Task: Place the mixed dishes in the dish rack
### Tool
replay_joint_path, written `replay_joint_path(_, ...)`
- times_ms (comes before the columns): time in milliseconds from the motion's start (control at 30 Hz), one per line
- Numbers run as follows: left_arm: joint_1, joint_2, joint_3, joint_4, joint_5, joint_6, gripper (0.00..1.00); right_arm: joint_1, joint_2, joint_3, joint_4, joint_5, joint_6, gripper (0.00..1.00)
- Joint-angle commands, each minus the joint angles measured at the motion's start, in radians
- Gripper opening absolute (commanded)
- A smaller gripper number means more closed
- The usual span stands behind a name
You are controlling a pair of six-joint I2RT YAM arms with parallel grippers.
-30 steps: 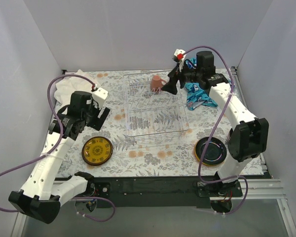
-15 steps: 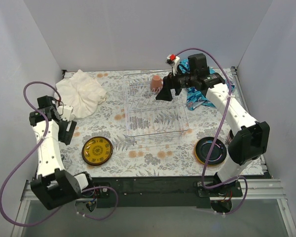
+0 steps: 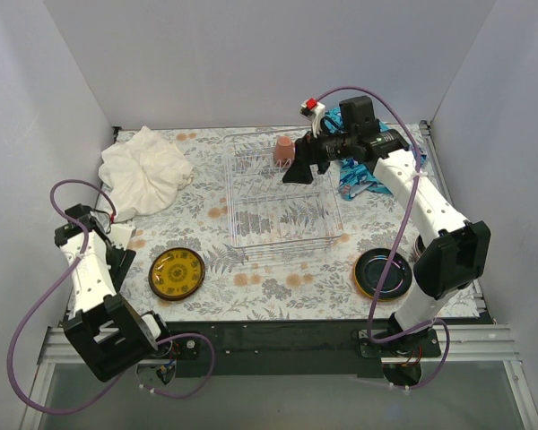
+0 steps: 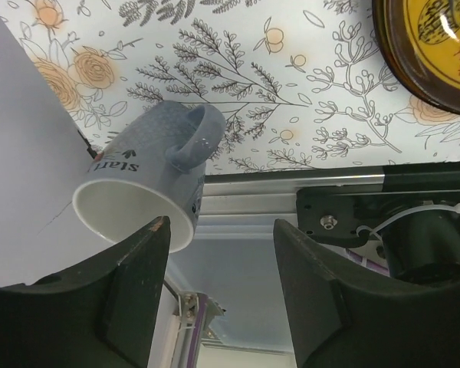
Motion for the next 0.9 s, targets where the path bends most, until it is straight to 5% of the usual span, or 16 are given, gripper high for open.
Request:
replay_joint_path(0, 0.02, -0.034, -0.037, 0.069, -0.024, 0.05, 0.55, 0.014, 0.006, 0.048, -0.013, -0.009, 0.012, 0.91)
replay_joint_path(133, 0.029, -0.025, -0.047, 0.081, -0.03, 0.063, 0.54, 0.019, 0.016, 0.051, -0.013, -0.01, 0.015, 0.91)
replay_joint_path(333, 0.042, -0.009, -0.103, 0.106, -0.056, 0.092, 0.39, 0.028, 0.026, 0.055, -0.014, -0.007, 0.013, 0.9)
replay_joint_path(400, 0.042, -0.012, -0.119, 0.118, -0.069, 0.107, 0.38, 0.033, 0.037, 0.068, -0.013, 0.017, 0.023, 0.98)
replay_joint_path(633, 0.042, -0.026, -0.167, 0.156, -0.145, 0.15, 0.28, 0.037, 0.135, 0.177, -0.059, -0.016, 0.081, 0.98)
replay_joint_path(767, 0.043, -0.032, -0.166, 0.144, -0.188, 0.17, 0.06, 0.037, 0.196, 0.241, -0.074, -0.058, 0.096, 0.98)
replay_joint_path(867, 0.04, -0.039, -0.072, 0.077, -0.156, 0.176, 0.0, 0.037, 0.223, 0.276, -0.071, -0.084, 0.125, 0.98)
